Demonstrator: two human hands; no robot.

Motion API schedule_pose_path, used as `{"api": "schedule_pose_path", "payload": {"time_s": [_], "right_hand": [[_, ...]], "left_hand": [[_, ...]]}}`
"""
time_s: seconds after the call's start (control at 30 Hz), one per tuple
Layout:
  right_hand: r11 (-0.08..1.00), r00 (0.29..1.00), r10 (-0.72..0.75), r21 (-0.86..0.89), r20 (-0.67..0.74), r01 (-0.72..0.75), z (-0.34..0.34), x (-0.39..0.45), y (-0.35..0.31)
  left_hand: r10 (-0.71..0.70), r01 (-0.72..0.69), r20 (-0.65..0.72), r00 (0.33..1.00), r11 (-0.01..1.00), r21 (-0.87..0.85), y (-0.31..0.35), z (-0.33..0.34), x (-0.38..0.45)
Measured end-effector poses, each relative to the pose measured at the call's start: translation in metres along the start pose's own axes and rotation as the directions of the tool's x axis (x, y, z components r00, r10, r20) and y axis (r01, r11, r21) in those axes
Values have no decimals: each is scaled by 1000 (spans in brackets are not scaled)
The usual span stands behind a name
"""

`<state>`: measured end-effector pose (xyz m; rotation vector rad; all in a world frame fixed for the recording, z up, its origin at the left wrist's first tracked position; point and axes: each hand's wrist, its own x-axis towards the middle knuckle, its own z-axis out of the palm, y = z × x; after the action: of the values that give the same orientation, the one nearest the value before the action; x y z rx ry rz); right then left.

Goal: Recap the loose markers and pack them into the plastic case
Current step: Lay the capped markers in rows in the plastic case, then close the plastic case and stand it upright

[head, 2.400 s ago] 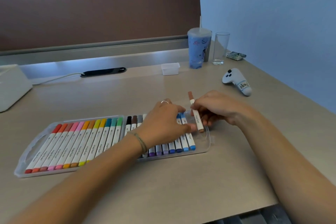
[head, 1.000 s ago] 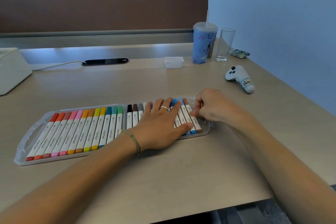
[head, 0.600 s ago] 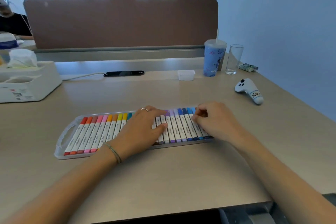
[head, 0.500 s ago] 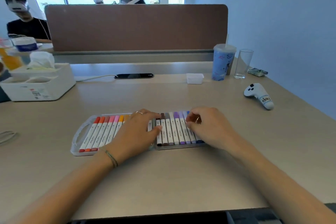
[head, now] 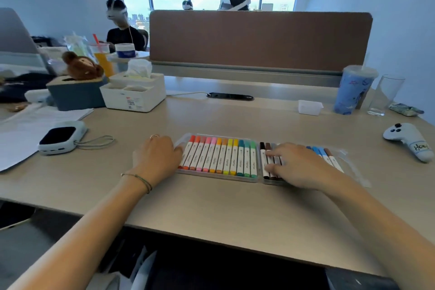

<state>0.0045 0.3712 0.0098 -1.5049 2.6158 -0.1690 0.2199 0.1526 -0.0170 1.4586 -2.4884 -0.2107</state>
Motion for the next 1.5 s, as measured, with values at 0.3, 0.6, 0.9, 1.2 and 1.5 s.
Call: {"api": "schedule_pose_path", "payload": {"time_s": [0.3, 0.6, 0.9, 1.2, 1.5], "right_hand": [[990, 999, 19, 143, -28, -14, 7, -2, 13], [882, 900, 279, 460, -335, -102, -7, -26, 70], [790, 809, 531, 492, -252, -365, -17, -64, 123], [548, 740, 664, 747, -113, -377, 0, -83, 163], [432, 765, 643, 801, 49, -414, -15, -74, 163]], "left_hand": [[-32, -18, -113, 993, 911, -412, 7, -25, 2], [216, -357, -287, 933, 644, -677, 101, -65, -10], [418, -547, -355, 837, 605, -578, 216, -57, -46], [642, -676, -284, 712, 516, -527, 285, 2, -86], [794, -794, -94, 601, 581, -179, 301, 63, -109]]}}
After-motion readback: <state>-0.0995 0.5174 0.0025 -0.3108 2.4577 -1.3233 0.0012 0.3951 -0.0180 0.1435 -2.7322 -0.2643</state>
